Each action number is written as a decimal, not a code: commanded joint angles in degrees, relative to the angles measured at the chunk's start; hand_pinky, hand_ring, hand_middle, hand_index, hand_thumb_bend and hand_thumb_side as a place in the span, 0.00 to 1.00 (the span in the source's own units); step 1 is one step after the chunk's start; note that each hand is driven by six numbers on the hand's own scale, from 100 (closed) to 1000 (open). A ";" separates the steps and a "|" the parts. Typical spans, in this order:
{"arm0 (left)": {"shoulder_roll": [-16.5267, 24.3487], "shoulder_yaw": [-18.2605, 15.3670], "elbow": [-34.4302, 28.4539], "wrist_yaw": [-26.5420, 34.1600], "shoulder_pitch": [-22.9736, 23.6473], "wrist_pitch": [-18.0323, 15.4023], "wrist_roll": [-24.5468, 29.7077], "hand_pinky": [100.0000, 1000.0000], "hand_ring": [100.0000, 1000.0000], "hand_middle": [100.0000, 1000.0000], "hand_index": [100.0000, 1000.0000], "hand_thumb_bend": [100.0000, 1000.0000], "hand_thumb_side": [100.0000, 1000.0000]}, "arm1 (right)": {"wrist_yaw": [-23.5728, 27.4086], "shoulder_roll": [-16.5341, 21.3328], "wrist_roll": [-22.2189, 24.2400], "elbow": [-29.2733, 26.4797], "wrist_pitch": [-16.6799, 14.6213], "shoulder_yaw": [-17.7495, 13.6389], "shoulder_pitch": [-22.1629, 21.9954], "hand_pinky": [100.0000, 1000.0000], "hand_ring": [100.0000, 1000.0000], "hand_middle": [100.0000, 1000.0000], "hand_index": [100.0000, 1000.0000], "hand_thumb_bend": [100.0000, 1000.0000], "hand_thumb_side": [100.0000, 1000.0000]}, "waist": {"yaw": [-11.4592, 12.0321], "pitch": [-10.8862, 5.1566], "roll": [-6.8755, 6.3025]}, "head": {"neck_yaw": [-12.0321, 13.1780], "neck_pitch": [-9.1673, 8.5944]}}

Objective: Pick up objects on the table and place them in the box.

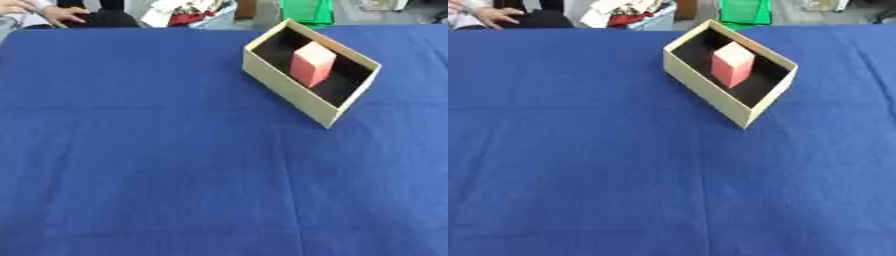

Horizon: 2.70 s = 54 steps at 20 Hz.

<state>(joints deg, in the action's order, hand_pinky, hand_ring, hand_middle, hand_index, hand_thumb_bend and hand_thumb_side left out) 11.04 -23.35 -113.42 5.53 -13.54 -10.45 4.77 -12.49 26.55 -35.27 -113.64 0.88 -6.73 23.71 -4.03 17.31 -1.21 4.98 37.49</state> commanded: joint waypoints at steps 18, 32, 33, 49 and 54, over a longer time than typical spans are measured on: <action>0.26 -0.76 -1.17 -0.05 0.13 -0.31 0.12 0.77 0.68 0.70 0.91 0.04 0.89 | -0.46 1.77 -0.27 -0.95 0.05 -0.74 0.41 0.73 0.73 0.79 0.77 0.00 0.84 | 0.32 -0.98 0.23 | 0.15 -1.82; 0.18 -0.92 -1.17 -0.07 0.27 -0.47 0.02 0.77 0.67 0.70 0.91 0.04 0.89 | -0.42 1.88 -0.25 -0.95 -0.02 -0.69 0.48 0.73 0.74 0.79 0.77 0.00 0.83 | 1.08 -1.23 0.40 | -0.44 -2.07; 0.19 -0.92 -1.17 -0.07 0.28 -0.47 0.00 0.77 0.67 0.70 0.91 0.04 0.89 | -0.42 1.89 -0.25 -0.95 -0.02 -0.69 0.48 0.73 0.74 0.79 0.77 0.00 0.83 | 1.12 -1.27 0.42 | -0.49 -2.04; 0.12 -1.07 -1.17 -0.03 0.43 -0.56 -0.05 0.78 0.67 0.70 0.90 0.04 0.89 | -0.49 1.99 -0.20 -0.95 -0.08 -0.67 0.36 0.73 0.74 0.79 0.77 0.00 0.83 | 1.58 -1.42 0.44 | -1.44 -1.61; 0.04 -1.14 -1.17 -0.05 0.45 -0.61 -0.05 0.78 0.67 0.70 0.90 0.04 0.89 | -0.49 1.99 -0.25 -0.95 -0.08 -0.69 0.32 0.73 0.74 0.79 0.77 0.00 0.83 | 1.61 -1.33 0.37 | -1.52 -1.75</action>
<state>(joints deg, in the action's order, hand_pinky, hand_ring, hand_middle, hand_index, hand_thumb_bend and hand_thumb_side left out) 10.56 -23.93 -113.42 5.53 -12.97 -10.81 4.70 -12.52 26.66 -35.32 -113.64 0.85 -7.01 23.66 -2.47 16.97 -0.90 3.59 36.17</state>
